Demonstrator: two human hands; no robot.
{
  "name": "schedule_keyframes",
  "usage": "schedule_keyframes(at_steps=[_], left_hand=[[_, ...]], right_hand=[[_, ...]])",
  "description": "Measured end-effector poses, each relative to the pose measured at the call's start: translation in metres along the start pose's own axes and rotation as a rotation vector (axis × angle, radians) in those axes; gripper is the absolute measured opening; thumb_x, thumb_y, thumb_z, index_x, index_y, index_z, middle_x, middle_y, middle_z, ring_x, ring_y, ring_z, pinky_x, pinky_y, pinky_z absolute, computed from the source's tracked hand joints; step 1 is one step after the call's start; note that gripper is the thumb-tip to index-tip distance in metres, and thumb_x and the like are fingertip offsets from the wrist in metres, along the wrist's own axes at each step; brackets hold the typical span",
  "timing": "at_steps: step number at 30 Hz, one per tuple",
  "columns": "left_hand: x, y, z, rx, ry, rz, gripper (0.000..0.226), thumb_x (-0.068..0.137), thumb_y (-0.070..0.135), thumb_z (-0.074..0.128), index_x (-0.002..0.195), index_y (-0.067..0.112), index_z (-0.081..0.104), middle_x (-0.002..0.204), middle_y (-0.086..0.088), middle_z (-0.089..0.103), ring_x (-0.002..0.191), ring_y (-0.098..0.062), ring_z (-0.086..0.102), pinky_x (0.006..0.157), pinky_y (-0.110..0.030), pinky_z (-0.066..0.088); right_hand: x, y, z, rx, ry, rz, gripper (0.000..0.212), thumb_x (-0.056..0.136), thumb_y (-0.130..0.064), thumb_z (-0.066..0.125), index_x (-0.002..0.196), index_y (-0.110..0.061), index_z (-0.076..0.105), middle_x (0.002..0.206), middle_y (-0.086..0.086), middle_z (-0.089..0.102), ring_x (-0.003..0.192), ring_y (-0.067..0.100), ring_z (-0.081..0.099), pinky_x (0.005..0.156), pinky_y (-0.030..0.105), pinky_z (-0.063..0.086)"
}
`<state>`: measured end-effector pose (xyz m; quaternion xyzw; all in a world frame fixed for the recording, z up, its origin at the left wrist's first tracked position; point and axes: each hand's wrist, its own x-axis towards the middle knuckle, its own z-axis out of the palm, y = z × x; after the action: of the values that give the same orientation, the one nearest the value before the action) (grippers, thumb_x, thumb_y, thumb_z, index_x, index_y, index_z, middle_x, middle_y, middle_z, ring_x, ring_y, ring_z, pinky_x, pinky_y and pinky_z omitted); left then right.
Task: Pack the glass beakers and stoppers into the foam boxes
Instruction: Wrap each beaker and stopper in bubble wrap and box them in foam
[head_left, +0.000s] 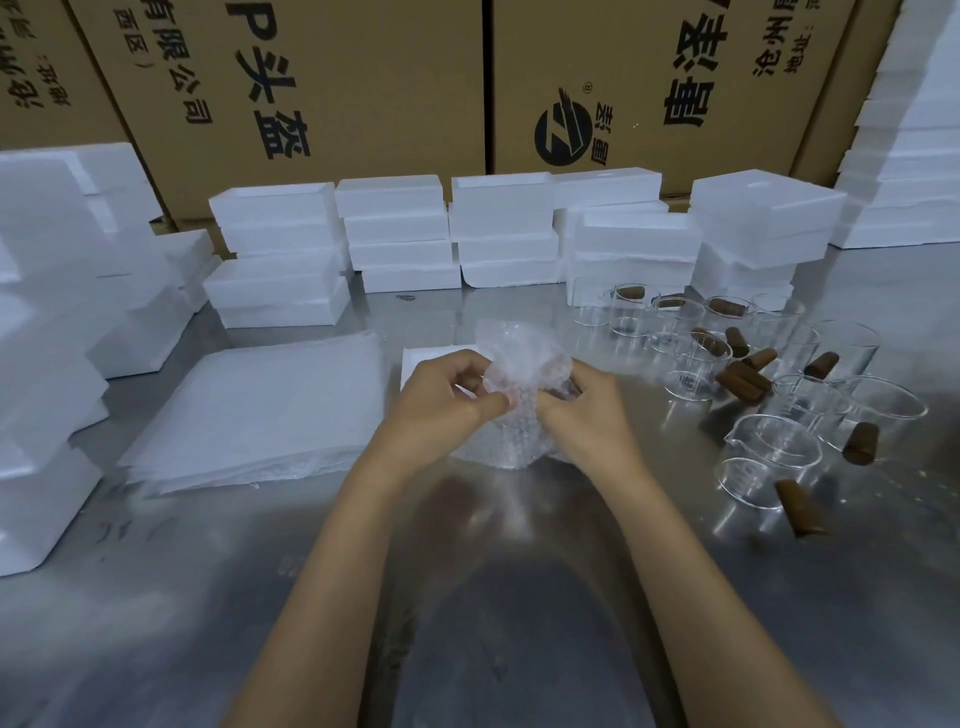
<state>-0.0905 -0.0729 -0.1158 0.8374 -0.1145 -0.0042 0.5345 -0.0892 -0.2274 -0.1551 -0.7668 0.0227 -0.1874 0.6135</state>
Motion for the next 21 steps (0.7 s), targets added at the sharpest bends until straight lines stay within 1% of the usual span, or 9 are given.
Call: schedule_keyframes(at_steps=[3,5,7,10,12,14,16,18,21], left_hand=[[0.001,0.001,0.001,-0.057,0.052,-0.017,0.009,0.083,0.014,0.076,0.083,0.015,0.067,0.078,-0.008,0.071,0.066,-0.010,0.060,0.069,-0.026,0.044],[0.002,0.000,0.001,-0.079,0.080,-0.038,0.018,0.083,0.013,0.075,0.073,0.018,0.061,0.064,0.001,0.069,0.057,-0.003,0.058,0.066,-0.025,0.043],[0.002,-0.001,0.003,-0.084,0.103,-0.073,0.021,0.082,0.014,0.073,0.068,0.018,0.057,0.061,0.003,0.070,0.049,-0.003,0.052,0.065,-0.027,0.042],[0.003,-0.001,0.004,-0.098,0.125,-0.121,0.015,0.081,0.015,0.071,0.072,0.015,0.060,0.064,0.002,0.072,0.051,-0.011,0.046,0.065,-0.031,0.042],[0.004,-0.002,0.006,-0.084,0.140,-0.123,0.011,0.081,0.017,0.070,0.077,0.014,0.060,0.065,0.003,0.073,0.052,-0.013,0.045,0.064,-0.030,0.043],[0.004,-0.003,0.009,-0.067,0.163,-0.117,0.010,0.082,0.020,0.069,0.079,0.015,0.061,0.066,0.005,0.074,0.050,-0.013,0.046,0.060,-0.025,0.044],[0.005,-0.004,0.012,-0.077,0.186,-0.120,0.011,0.083,0.023,0.069,0.082,0.017,0.061,0.066,0.006,0.074,0.047,-0.013,0.048,0.053,-0.021,0.041],[0.006,-0.005,0.014,-0.111,0.196,-0.139,0.013,0.084,0.027,0.070,0.084,0.019,0.059,0.065,0.005,0.074,0.044,-0.012,0.048,0.049,-0.019,0.038],[0.007,-0.005,0.014,-0.166,0.230,-0.156,0.013,0.083,0.022,0.072,0.085,0.019,0.060,0.056,0.006,0.068,0.040,-0.009,0.048,0.047,-0.018,0.036]], right_hand=[[-0.001,-0.001,0.004,0.037,-0.028,0.045,0.015,0.081,0.002,0.066,0.087,-0.010,0.074,0.098,0.016,0.074,0.085,0.013,0.063,0.086,0.045,0.056],[-0.001,-0.002,0.002,0.113,-0.021,0.089,0.016,0.084,-0.002,0.068,0.082,-0.018,0.071,0.092,0.004,0.076,0.081,0.007,0.064,0.076,0.029,0.056],[-0.001,-0.006,-0.001,0.209,0.000,0.115,0.006,0.086,-0.011,0.070,0.085,-0.017,0.068,0.081,-0.009,0.073,0.072,0.002,0.065,0.066,0.020,0.052],[0.002,-0.009,-0.009,0.256,0.088,0.124,0.014,0.085,-0.022,0.072,0.096,-0.019,0.063,0.088,-0.005,0.070,0.072,0.002,0.063,0.061,0.013,0.049],[0.004,-0.010,-0.011,0.212,0.191,0.105,0.021,0.084,-0.022,0.072,0.096,-0.030,0.057,0.094,-0.002,0.068,0.078,0.006,0.063,0.065,0.016,0.048],[0.004,-0.009,-0.011,0.173,0.277,0.066,0.027,0.083,-0.017,0.072,0.100,-0.028,0.055,0.094,-0.001,0.064,0.085,0.015,0.062,0.073,0.028,0.051],[0.003,-0.008,-0.009,0.132,0.305,0.000,0.022,0.083,-0.012,0.070,0.100,-0.022,0.058,0.090,-0.006,0.062,0.085,0.014,0.060,0.077,0.028,0.050],[0.003,-0.007,-0.008,0.080,0.255,-0.082,0.016,0.086,-0.006,0.066,0.091,-0.021,0.065,0.085,-0.011,0.064,0.082,0.011,0.059,0.077,0.023,0.049],[0.000,-0.008,-0.005,-0.001,0.133,-0.158,0.032,0.086,0.002,0.058,0.076,-0.027,0.069,0.090,-0.011,0.068,0.093,0.010,0.061,0.086,0.027,0.049]])
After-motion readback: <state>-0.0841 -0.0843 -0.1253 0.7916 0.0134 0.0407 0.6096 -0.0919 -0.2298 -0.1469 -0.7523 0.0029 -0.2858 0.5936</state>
